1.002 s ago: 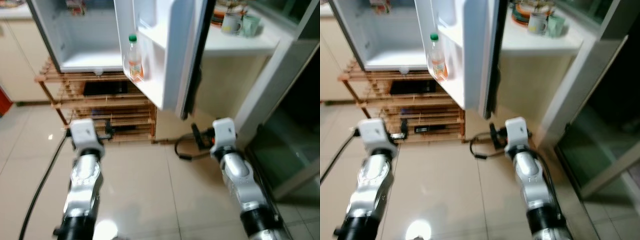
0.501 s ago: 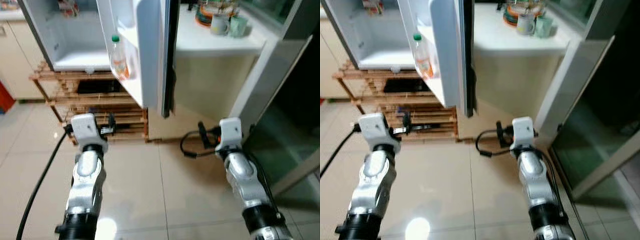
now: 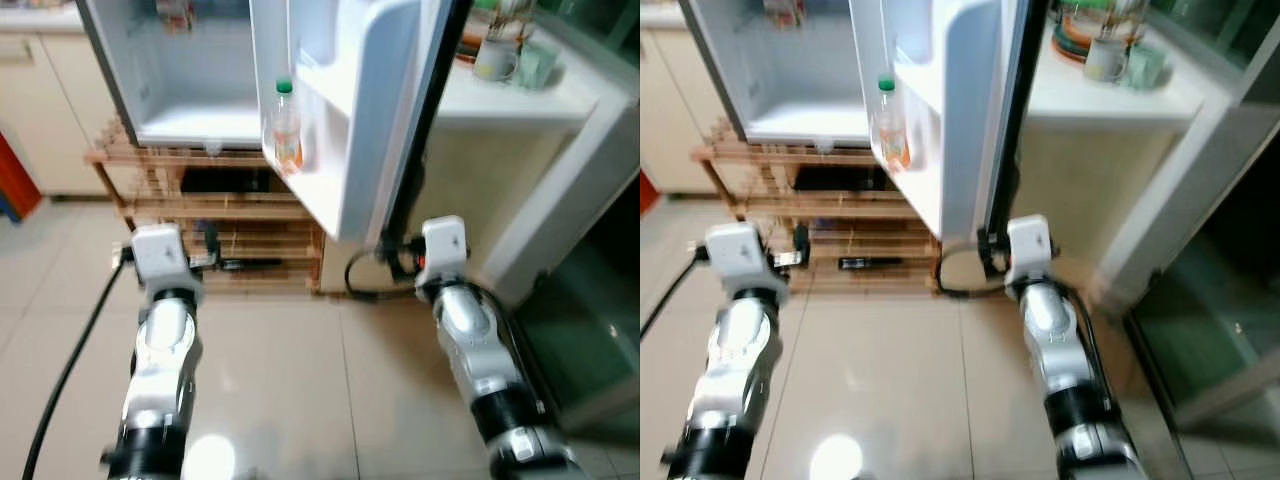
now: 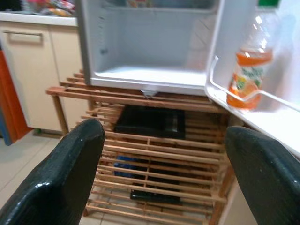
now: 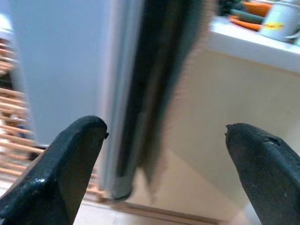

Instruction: Restocking fridge

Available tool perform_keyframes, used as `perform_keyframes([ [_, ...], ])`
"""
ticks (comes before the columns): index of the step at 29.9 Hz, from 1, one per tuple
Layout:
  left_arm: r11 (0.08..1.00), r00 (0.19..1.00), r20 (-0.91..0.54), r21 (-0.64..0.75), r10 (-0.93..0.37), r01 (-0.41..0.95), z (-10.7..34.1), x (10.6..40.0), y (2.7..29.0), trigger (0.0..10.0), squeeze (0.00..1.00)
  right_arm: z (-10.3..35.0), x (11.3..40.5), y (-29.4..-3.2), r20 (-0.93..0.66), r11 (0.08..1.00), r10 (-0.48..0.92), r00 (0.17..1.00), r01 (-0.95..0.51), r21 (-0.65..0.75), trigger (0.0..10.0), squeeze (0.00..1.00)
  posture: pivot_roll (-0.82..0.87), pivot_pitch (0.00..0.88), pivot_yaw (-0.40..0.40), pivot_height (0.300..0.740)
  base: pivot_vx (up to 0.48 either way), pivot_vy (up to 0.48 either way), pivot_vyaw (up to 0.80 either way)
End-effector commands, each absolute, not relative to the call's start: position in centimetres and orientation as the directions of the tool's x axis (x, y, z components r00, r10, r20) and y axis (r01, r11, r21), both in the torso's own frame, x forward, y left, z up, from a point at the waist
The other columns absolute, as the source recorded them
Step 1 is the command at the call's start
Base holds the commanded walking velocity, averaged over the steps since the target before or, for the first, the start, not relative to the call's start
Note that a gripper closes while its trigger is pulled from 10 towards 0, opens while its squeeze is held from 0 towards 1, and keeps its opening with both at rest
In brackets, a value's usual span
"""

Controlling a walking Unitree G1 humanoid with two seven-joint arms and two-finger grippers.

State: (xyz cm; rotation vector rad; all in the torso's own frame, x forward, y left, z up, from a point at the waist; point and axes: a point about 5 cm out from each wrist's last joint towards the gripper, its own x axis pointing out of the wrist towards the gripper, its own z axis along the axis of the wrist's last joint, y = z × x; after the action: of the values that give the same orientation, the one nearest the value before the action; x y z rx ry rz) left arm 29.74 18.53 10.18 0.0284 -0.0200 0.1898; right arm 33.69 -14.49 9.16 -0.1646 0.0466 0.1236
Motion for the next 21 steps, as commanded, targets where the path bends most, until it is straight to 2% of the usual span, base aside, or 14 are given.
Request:
perform_keyframes([
  [1, 0.982, 0.981, -0.062, 0.033, 0.187, -0.185, 8.5, 29.4, 18.6, 10.0, 0.00, 9.6, 34.7, -15.3, -0.068, 0.975, 0.071, 0.995, -0.084, -0.205, 10.0, 0.00, -0.11, 0.000, -0.024, 0.740, 0.000, 0.000, 0.00],
  [5, 0.978, 0.973, -0.092, 0.007, 0.210, -0.211, 8.0, 29.4, 19.1, 10.0, 0.00, 10.5, 35.9, -15.8, -0.069, 0.972, 0.025, 0.997, -0.040, -0.233, 10.0, 0.00, -0.11, 0.000, -0.024, 0.740, 0.000, 0.000, 0.00],
  [7, 0.978, 0.974, -0.077, 0.008, 0.211, -0.211, 8.2, 29.4, 19.1, 10.0, 0.00, 11.5, 37.0, -17.0, -0.069, 0.958, -0.067, 0.995, 0.045, -0.284, 10.0, 0.00, -0.09, 0.000, -0.041, 0.740, 0.000, 0.000, 0.00],
  [12, 0.977, 0.974, -0.076, 0.007, 0.212, -0.212, 8.1, 29.4, 19.1, 10.0, 0.00, 12.1, 37.6, -17.5, -0.063, 0.942, -0.117, 0.991, 0.091, -0.322, 10.0, 0.00, -0.07, 0.000, -0.049, 0.740, 0.000, 0.000, 0.00],
  [14, 0.979, 0.974, -0.099, 0.011, 0.206, -0.206, 7.6, 29.3, 18.8, 10.0, 0.00, 12.7, 38.4, -18.2, -0.096, 0.929, -0.181, 0.979, 0.139, -0.344, 10.0, 0.00, -0.07, 0.000, -0.049, 0.740, 0.000, 0.000, 0.00],
  [17, 0.980, 0.974, -0.109, 0.017, 0.200, -0.199, 7.4, 29.2, 18.6, 10.0, 0.00, 12.9, 38.7, -18.0, -0.115, 0.923, -0.194, 0.974, 0.142, -0.358, 10.0, 0.00, -0.07, 0.000, -0.048, 0.740, 0.000, 0.000, 0.00],
  [20, 0.981, 0.974, -0.121, 0.038, 0.193, -0.190, 7.3, 29.4, 18.4, 10.0, 0.00, 14.0, 39.6, -15.7, -0.146, 0.949, -0.113, 0.983, 0.063, -0.310, 10.0, 0.00, -0.06, 0.000, -0.050, 0.740, 0.000, 0.000, 0.00],
  [21, 0.981, 0.974, -0.121, 0.038, 0.193, -0.190, 7.3, 29.4, 18.4, 10.0, 0.00, 14.0, 39.6, -15.7, -0.146, 0.949, -0.113, 0.983, 0.063, -0.310, 10.0, 0.00, -0.06, 0.000, -0.050, 0.740, 0.000, 0.000, 0.00],
])
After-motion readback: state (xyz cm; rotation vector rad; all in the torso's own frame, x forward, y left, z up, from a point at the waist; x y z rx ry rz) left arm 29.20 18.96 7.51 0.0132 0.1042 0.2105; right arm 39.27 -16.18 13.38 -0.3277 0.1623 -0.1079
